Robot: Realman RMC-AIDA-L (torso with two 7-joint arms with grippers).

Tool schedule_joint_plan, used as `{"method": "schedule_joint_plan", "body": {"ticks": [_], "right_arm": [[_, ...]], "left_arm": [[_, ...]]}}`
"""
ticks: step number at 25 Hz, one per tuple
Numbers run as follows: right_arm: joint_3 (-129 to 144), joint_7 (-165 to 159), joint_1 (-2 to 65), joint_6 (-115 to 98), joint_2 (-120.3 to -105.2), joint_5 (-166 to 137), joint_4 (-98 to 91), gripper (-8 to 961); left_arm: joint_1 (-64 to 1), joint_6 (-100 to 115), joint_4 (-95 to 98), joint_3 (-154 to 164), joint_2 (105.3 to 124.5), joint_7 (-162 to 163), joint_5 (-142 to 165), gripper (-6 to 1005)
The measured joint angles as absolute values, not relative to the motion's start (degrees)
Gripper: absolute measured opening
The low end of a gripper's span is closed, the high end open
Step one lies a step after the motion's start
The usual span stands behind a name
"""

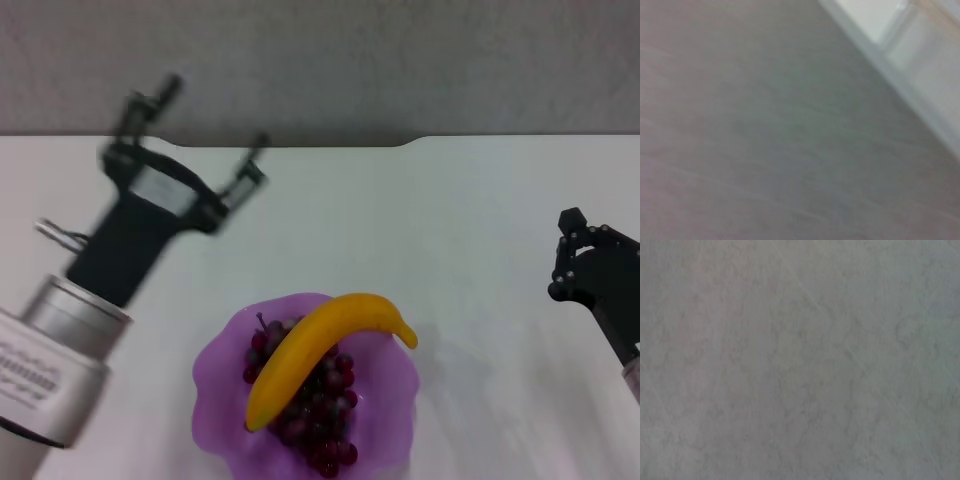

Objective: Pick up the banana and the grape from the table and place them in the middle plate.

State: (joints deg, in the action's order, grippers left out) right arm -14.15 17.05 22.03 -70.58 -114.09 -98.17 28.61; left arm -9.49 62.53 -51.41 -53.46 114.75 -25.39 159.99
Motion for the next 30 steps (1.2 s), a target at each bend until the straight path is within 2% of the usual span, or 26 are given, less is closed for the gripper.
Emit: {"method": "schedule_joint_plan", "body": {"ticks": [3, 5, 15, 22, 30], "right_arm": [[-14.2, 17.0, 22.1, -70.6, -114.23, -98.2, 28.2, 11], [-14.2, 17.0, 22.2, -70.6, -114.28, -98.2, 28.1, 11], [-14.2, 17.0, 22.8, -69.7, -114.25, -98.2, 28.1, 11], [-14.2, 17.0, 23.5, -68.4, -114.25, -98.2, 28.0, 11], [-14.4, 17.0, 23.7, -68.1, -114.31, -98.2, 28.0, 10]], "left_arm": [[-8.5, 66.4, -50.7, -57.1, 116.13, -25.4, 158.2, 890], [-8.2, 68.1, -50.5, -57.5, 116.29, -25.5, 154.5, 890], [-8.3, 68.3, -49.8, -57.9, 116.09, -25.6, 136.3, 887], [-13.4, 57.0, -43.4, -60.4, 115.81, -25.8, 125.9, 886], [-15.4, 53.6, -40.0, -60.5, 115.31, -25.3, 122.9, 883]]}}
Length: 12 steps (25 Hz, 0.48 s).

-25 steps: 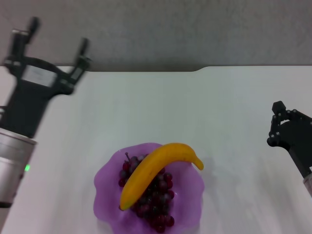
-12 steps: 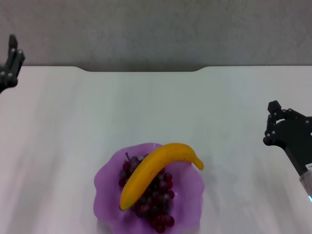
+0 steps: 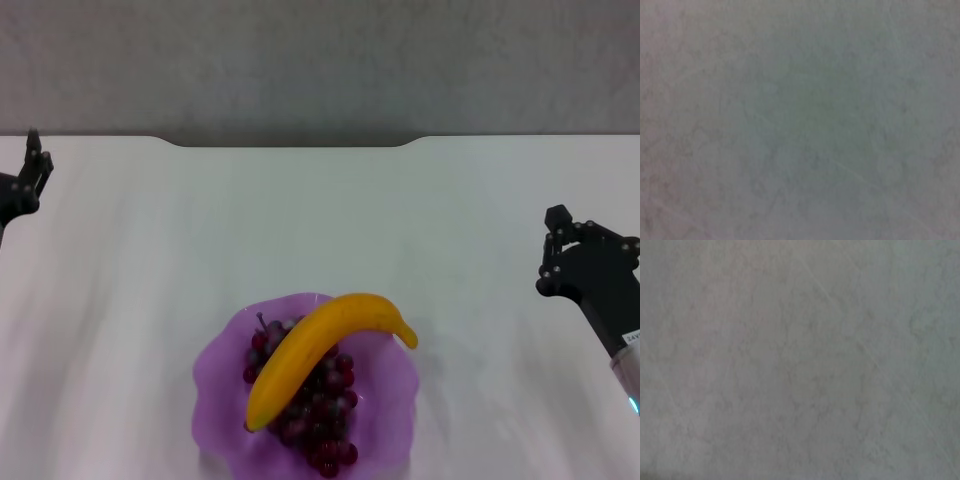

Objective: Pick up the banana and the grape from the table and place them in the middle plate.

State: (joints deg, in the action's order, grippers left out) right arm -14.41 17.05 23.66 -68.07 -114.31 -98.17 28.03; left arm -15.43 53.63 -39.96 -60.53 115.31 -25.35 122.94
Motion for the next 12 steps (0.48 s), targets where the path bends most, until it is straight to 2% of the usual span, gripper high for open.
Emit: {"method": "schedule_joint_plan", "body": {"ticks": [4, 12], "right_arm": [[-14.6, 15.5, 23.7, -68.0, -114.34, -98.1, 27.4, 10], [-14.3, 12.6, 23.9, -68.0, -114.43, -98.1, 25.9, 13]], "left_arm": [[-15.9, 54.1, -37.0, -60.5, 115.57, -25.3, 123.3, 874], [-17.0, 54.0, -32.2, -60.5, 115.94, -23.8, 122.7, 669]]}}
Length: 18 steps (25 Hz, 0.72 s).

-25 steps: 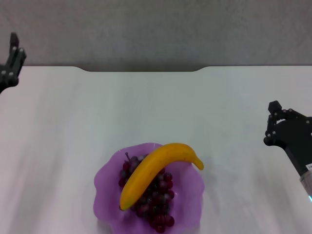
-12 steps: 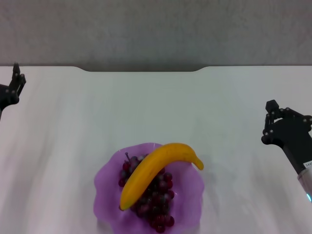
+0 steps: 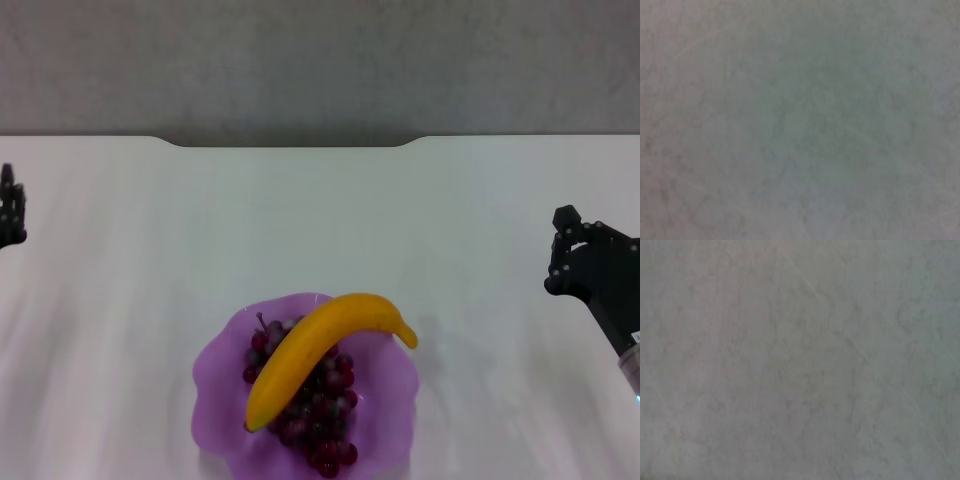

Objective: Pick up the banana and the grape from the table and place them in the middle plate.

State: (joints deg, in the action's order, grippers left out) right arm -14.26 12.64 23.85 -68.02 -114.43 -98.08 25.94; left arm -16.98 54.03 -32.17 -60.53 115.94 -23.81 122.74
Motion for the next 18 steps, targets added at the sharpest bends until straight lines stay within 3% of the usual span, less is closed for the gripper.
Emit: {"method": "schedule_joint_plan", "body": {"ticks": [11, 16, 18], "right_arm": [[-14.6, 13.0, 24.3, -69.0, -114.88, -98.1, 23.1, 13], [-15.5, 13.1, 24.1, -69.6, -114.89, -97.9, 22.3, 13], [-15.7, 13.1, 23.8, -70.7, -114.97, -96.5, 22.1, 13]], "left_arm": [[-17.4, 54.1, -29.7, -60.6, 116.03, -16.1, 121.4, 307], [-17.3, 53.9, -29.1, -60.5, 116.0, -11.8, 121.4, 77], [-17.3, 53.9, -29.0, -60.4, 115.88, -10.2, 121.4, 67]]}}
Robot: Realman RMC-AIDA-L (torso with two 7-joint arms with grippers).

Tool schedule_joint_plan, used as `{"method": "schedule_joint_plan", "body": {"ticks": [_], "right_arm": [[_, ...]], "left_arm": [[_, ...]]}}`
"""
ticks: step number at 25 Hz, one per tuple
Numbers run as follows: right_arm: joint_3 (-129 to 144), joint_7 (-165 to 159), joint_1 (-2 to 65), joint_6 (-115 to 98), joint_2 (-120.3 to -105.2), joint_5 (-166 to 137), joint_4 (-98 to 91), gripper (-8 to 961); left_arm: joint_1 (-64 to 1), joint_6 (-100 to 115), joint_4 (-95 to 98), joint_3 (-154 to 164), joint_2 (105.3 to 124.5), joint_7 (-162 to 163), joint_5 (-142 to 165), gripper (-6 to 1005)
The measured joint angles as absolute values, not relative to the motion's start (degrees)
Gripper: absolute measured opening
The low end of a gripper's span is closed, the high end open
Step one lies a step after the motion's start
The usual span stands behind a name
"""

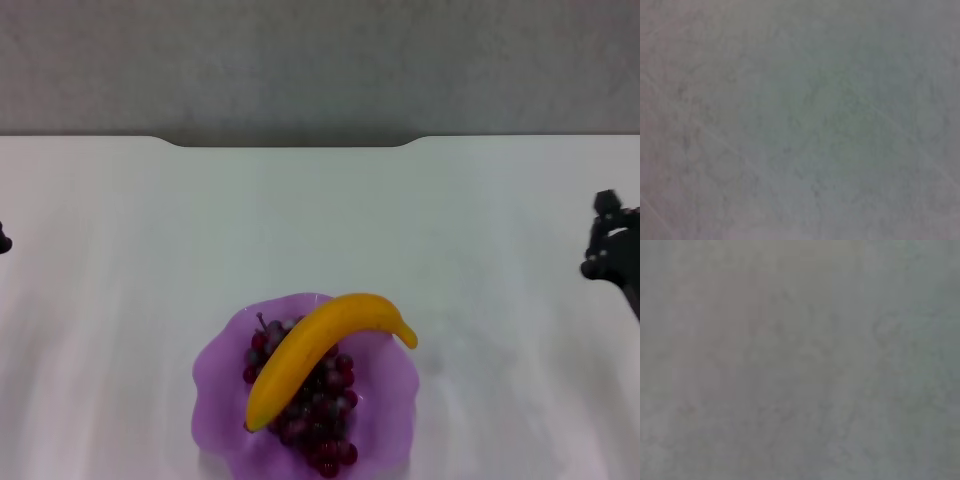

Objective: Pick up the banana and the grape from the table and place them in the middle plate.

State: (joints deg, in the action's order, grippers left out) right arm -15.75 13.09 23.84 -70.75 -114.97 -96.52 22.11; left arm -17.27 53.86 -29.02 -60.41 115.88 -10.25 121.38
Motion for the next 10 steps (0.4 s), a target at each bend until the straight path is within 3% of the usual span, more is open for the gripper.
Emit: {"method": "schedule_joint_plan", "body": {"ticks": [10], "right_arm": [[-15.6, 12.9, 22.2, -75.2, -115.04, -91.1, 21.4, 13]], "left_arm": [[-17.5, 54.0, -28.3, -59.8, 115.89, -9.5, 121.8, 51]]}}
